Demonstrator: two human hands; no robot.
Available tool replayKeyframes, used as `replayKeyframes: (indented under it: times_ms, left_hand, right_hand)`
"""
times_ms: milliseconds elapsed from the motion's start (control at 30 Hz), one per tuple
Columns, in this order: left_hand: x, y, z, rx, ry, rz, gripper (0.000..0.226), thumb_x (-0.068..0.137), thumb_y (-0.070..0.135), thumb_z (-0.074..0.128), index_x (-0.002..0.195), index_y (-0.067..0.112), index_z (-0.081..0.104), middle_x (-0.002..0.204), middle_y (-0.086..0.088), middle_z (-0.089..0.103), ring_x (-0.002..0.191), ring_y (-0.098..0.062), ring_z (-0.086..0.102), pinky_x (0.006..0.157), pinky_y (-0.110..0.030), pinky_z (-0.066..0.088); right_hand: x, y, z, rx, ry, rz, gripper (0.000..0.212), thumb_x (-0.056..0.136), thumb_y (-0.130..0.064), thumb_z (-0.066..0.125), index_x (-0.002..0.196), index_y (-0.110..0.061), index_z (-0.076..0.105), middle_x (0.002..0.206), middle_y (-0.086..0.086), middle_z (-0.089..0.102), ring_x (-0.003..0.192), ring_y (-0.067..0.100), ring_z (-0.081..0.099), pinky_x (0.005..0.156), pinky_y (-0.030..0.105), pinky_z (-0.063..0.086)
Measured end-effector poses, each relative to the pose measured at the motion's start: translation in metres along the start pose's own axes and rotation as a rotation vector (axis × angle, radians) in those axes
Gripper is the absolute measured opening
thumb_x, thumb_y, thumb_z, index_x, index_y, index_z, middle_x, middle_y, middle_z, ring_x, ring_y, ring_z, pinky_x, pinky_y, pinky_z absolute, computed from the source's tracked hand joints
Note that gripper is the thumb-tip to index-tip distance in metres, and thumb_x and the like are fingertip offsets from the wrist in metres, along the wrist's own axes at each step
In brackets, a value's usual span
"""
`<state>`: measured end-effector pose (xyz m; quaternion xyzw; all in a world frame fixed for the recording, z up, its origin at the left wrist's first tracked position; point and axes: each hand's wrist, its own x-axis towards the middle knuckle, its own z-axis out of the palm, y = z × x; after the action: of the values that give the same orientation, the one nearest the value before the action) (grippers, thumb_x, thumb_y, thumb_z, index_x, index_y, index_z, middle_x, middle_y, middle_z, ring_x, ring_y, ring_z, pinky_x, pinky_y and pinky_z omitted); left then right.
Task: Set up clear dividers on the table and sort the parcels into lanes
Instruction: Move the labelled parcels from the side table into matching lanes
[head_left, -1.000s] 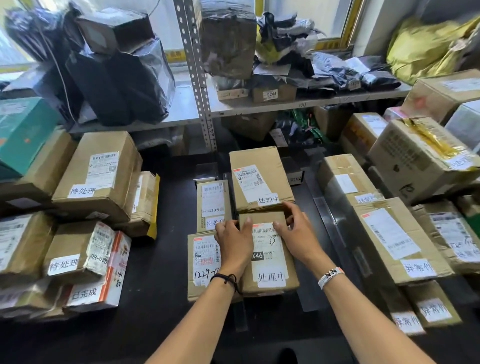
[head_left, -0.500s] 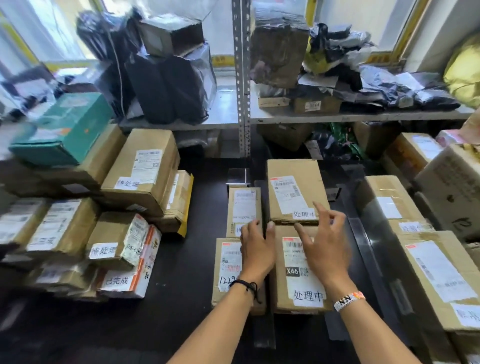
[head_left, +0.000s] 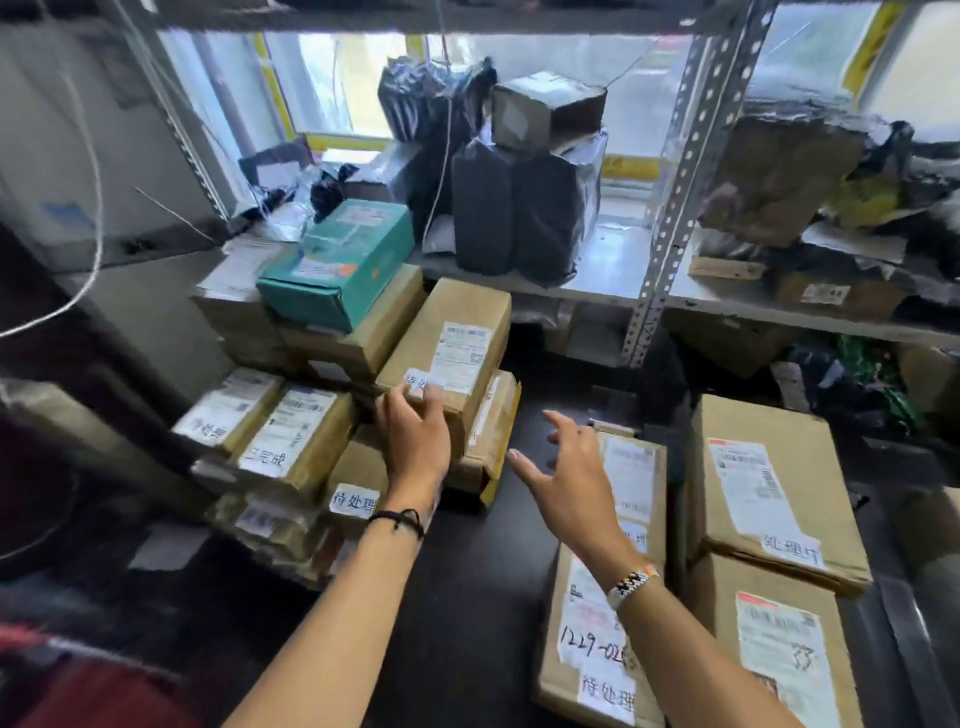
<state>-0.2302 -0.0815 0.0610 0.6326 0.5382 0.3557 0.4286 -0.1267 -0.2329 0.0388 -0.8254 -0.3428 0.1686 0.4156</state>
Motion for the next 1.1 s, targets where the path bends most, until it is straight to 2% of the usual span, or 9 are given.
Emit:
replayKeyframes:
  times_ms: [167,233,300,367,434,567,700,867,1101]
  left_hand:
    - [0.069,-0.008,-0.037,0.070,0.048,-0.097,0.057,0.103,0.039,0.059,0.144,0.001,0.049,0.147,-0.022,0.047,0.139,-0.035,0.043,0.116,-0.039,0.032]
    - [0.087,-0.013,-0.038,0.040,0.006,-0.153,0.061,0.100,0.045,0.062,0.140,0.001,0.054,0.144,-0.021,0.053,0.135,-0.036,0.049,0.115,-0.042,0.038]
    - [0.098,-0.016,-0.034,-0.004,-0.068,-0.194,0.059,0.096,0.050,0.067,0.131,0.003,0.063,0.134,-0.018,0.065,0.125,-0.034,0.060,0.109,-0.043,0.046]
    - [0.100,-0.018,-0.030,-0.021,-0.109,-0.196,0.052,0.092,0.048,0.072,0.123,0.008,0.067,0.123,-0.014,0.072,0.116,-0.032,0.067,0.103,-0.043,0.053]
    - [0.101,-0.021,-0.027,-0.024,-0.103,-0.157,0.042,0.092,0.040,0.076,0.120,0.010,0.068,0.119,-0.010,0.074,0.112,-0.030,0.069,0.100,-0.043,0.055]
    - [0.095,-0.020,-0.025,-0.017,-0.109,-0.079,0.035,0.092,0.035,0.077,0.117,0.012,0.072,0.114,-0.007,0.076,0.106,-0.028,0.071,0.096,-0.046,0.058]
    - [0.072,-0.020,-0.021,0.011,-0.135,-0.015,0.028,0.090,0.035,0.078,0.106,0.012,0.078,0.101,-0.002,0.079,0.097,-0.025,0.073,0.089,-0.041,0.060]
    - [0.024,-0.010,0.002,0.020,-0.153,0.083,0.026,0.087,0.040,0.079,0.094,0.014,0.079,0.088,0.002,0.078,0.083,-0.020,0.071,0.070,-0.030,0.054]
    - [-0.045,-0.010,0.045,-0.029,-0.255,0.069,0.023,0.083,0.046,0.081,0.069,0.030,0.072,0.068,0.020,0.072,0.065,0.009,0.066,0.054,-0.011,0.044]
  right_hand:
    - [0.050,-0.054,0.045,0.254,-0.132,0.124,0.076,0.089,-0.047,0.078,0.154,-0.027,0.043,0.135,-0.001,0.055,0.121,0.014,0.060,0.104,0.030,0.049]
    - [0.067,-0.068,0.062,0.401,-0.169,0.163,0.060,0.089,-0.045,0.079,0.140,-0.043,0.048,0.126,-0.016,0.065,0.109,0.000,0.065,0.097,0.025,0.053]
    - [0.086,-0.075,0.075,0.492,-0.192,0.203,0.053,0.090,-0.047,0.077,0.133,-0.047,0.046,0.128,-0.016,0.068,0.111,0.005,0.067,0.100,0.034,0.055]
    - [0.102,-0.078,0.085,0.577,-0.203,0.261,0.065,0.094,-0.044,0.074,0.149,-0.034,0.040,0.134,-0.011,0.066,0.118,0.014,0.066,0.107,0.045,0.053]
    - [0.111,-0.080,0.094,0.632,-0.192,0.292,0.069,0.099,-0.035,0.070,0.157,-0.028,0.033,0.126,-0.017,0.064,0.115,0.010,0.067,0.109,0.046,0.053]
    - [0.113,-0.073,0.095,0.653,-0.171,0.284,0.053,0.105,-0.025,0.060,0.152,-0.035,0.038,0.134,-0.010,0.066,0.117,0.013,0.067,0.107,0.043,0.054]
    - [0.091,-0.063,0.073,0.645,-0.167,0.287,0.045,0.105,-0.028,0.058,0.140,-0.052,0.042,0.130,-0.014,0.070,0.109,0.012,0.072,0.089,0.036,0.060]
    - [0.064,-0.036,0.026,0.549,-0.079,0.235,0.049,0.103,-0.034,0.059,0.144,-0.055,0.042,0.131,-0.017,0.069,0.116,0.015,0.070,0.100,0.053,0.057]
    - [0.023,0.008,-0.043,0.375,-0.009,0.245,0.055,0.094,-0.042,0.062,0.145,-0.053,0.046,0.130,-0.019,0.070,0.115,0.012,0.069,0.103,0.047,0.056]
